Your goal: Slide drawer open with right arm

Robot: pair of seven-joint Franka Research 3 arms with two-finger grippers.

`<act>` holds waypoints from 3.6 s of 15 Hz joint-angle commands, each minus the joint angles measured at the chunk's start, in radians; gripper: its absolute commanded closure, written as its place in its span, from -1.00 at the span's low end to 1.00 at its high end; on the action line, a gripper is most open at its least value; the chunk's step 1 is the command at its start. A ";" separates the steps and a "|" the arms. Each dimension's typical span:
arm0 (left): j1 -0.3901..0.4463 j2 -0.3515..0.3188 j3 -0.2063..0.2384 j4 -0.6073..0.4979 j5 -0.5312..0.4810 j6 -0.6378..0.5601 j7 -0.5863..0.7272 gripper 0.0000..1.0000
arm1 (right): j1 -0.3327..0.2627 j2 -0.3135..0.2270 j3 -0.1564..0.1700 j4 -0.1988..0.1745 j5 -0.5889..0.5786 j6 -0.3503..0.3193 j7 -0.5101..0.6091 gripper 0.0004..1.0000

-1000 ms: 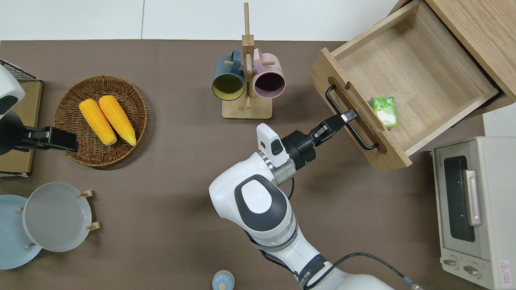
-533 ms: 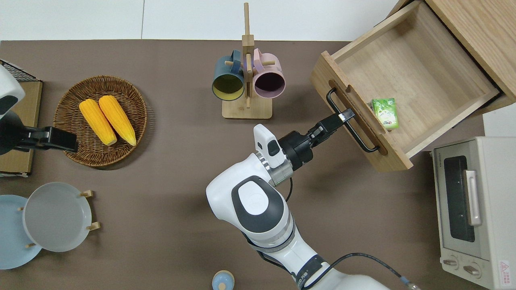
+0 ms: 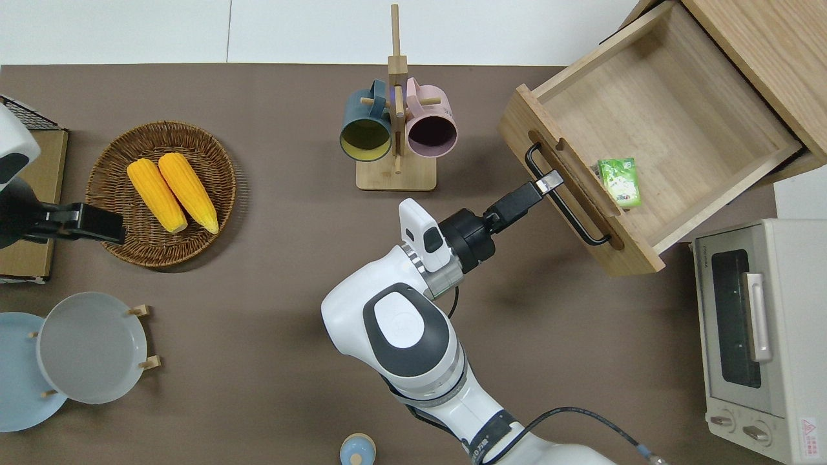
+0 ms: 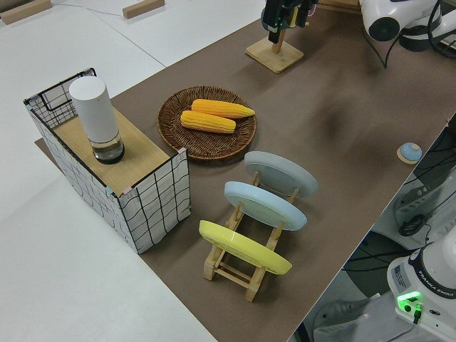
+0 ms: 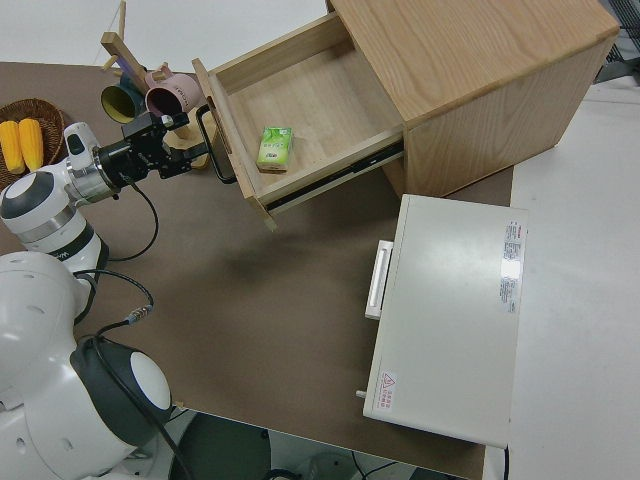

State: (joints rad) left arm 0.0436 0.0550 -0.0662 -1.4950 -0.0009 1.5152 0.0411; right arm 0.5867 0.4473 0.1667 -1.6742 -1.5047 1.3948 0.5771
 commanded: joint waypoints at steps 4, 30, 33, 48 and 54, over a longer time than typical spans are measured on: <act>-0.007 -0.004 0.000 0.010 0.018 -0.018 -0.010 -0.99 | 0.011 0.013 -0.003 0.024 0.055 0.006 0.030 -0.97; -0.007 -0.004 0.000 0.010 0.018 -0.018 -0.010 -0.99 | -0.344 -0.450 0.016 0.209 1.259 0.095 -0.152 -0.97; -0.007 -0.004 0.000 0.009 0.018 -0.018 -0.010 -0.99 | -0.465 -0.490 0.016 0.205 1.408 0.118 -0.213 -0.97; -0.007 -0.004 0.000 0.009 0.018 -0.018 -0.010 -0.99 | -0.729 -0.489 -0.009 0.148 1.551 0.113 -0.537 -0.97; -0.007 -0.004 0.000 0.010 0.018 -0.018 -0.010 -0.99 | -0.739 -0.466 -0.010 0.148 1.540 0.119 -0.531 -0.97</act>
State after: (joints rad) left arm 0.0436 0.0550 -0.0662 -1.4950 -0.0009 1.5152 0.0411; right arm -0.1262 -0.0263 0.1457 -1.5101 0.0146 1.4919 0.0710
